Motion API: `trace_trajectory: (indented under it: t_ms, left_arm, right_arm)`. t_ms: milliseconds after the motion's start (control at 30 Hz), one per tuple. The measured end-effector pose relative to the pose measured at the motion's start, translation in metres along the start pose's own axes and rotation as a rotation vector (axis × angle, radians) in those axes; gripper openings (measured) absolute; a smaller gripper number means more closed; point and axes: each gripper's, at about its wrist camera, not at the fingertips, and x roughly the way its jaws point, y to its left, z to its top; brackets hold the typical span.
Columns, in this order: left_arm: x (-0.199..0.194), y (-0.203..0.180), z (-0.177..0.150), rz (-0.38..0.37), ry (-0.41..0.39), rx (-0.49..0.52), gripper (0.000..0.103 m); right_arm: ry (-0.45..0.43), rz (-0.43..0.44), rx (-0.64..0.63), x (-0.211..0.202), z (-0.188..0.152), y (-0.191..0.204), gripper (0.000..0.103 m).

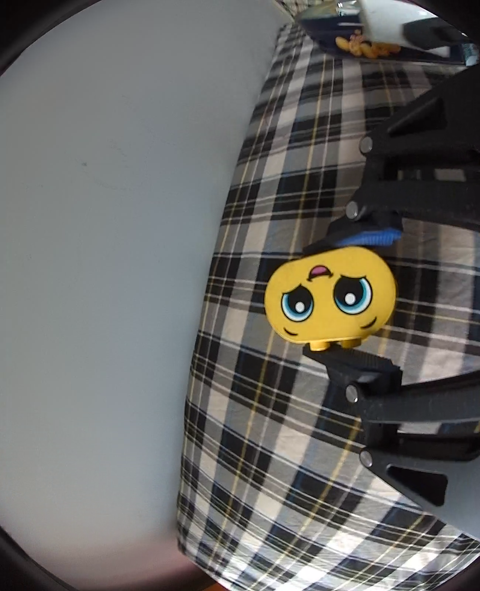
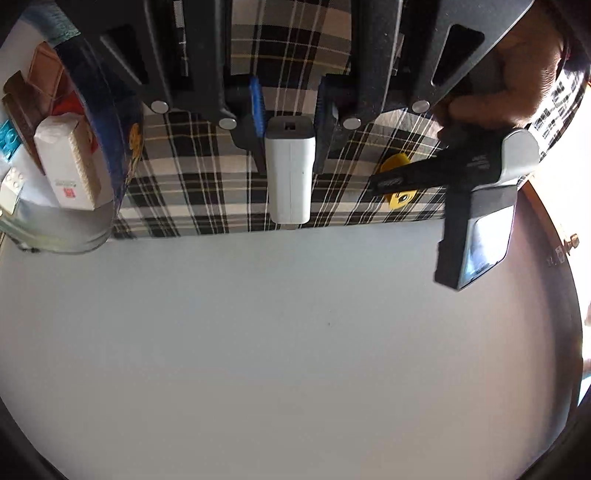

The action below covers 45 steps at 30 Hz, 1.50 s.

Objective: Organize rigid objects
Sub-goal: 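Lift the yellow face block and white charger with both tools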

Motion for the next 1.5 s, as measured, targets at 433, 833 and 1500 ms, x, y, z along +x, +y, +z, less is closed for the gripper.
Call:
trace_trajectory:
  t_ms: [433,833,1500]
  left_arm:
    - [-0.070,-0.009,-0.041,0.070,-0.194,0.079,0.045]
    - [-0.094,-0.027,-0.065,0.089,-0.253,0.140,0.045]
    - [-0.107,-0.051,-0.082,0.061,-0.274,0.194,0.045]
  right_arm:
    - [-0.061,-0.022,0.021,-0.014,0.002,-0.007,0.024]
    - [-0.082,-0.037,-0.034,-0.027,-0.006,-0.002,0.024]
    - [-0.102,-0.054,-0.045,-0.060,-0.017,-0.021,0.024]
